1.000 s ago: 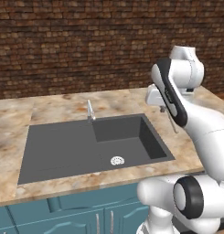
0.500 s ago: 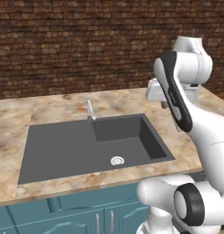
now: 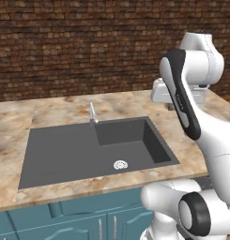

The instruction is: Pick up the dish brush and dish brush from the sink, and place them back in the cabinet, and close the cabinet door.

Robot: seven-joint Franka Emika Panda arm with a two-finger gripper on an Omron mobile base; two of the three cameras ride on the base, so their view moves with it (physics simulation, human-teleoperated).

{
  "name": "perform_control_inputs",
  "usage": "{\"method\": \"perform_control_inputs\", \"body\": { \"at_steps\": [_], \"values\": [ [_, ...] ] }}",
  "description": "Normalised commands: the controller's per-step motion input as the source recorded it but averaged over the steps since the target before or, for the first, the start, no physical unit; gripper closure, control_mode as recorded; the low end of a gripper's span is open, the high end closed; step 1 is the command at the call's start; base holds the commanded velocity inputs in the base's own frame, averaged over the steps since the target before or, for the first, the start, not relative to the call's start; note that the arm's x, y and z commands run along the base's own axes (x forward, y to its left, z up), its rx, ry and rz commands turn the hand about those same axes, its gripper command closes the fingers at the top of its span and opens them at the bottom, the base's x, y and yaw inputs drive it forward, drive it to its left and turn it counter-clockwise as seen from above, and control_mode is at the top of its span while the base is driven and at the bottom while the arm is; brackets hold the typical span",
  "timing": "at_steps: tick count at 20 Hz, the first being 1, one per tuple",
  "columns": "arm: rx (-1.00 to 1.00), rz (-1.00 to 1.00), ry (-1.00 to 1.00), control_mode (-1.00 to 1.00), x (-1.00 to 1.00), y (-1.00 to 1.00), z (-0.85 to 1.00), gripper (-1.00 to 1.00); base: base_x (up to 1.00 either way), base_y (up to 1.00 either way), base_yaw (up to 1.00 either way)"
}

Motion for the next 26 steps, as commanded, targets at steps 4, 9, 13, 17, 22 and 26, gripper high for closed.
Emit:
{"method": "perform_control_inputs", "body": {
  "at_steps": [4,9,13,17,22,26],
  "values": [
    [0.0,0.01,0.0,-1.0,-0.03,0.0,0.0,1.0,0.0,0.0,0.0],
    [0.0,0.01,0.0,-1.0,0.0,0.0,0.0,1.0,0.0,0.0,0.0],
    [0.0,0.01,0.0,1.0,-0.03,0.0,0.0,1.0,-0.11,0.0,0.01],
    [0.0,0.0,0.0,1.0,0.0,0.0,0.0,1.0,-0.34,0.0,0.09],
    [0.0,0.0,0.0,1.0,0.0,0.0,0.0,1.0,-0.6,0.03,0.25],
    [0.0,0.0,0.0,1.0,0.0,0.0,0.0,1.0,-0.44,0.16,0.41]
  ]
}}
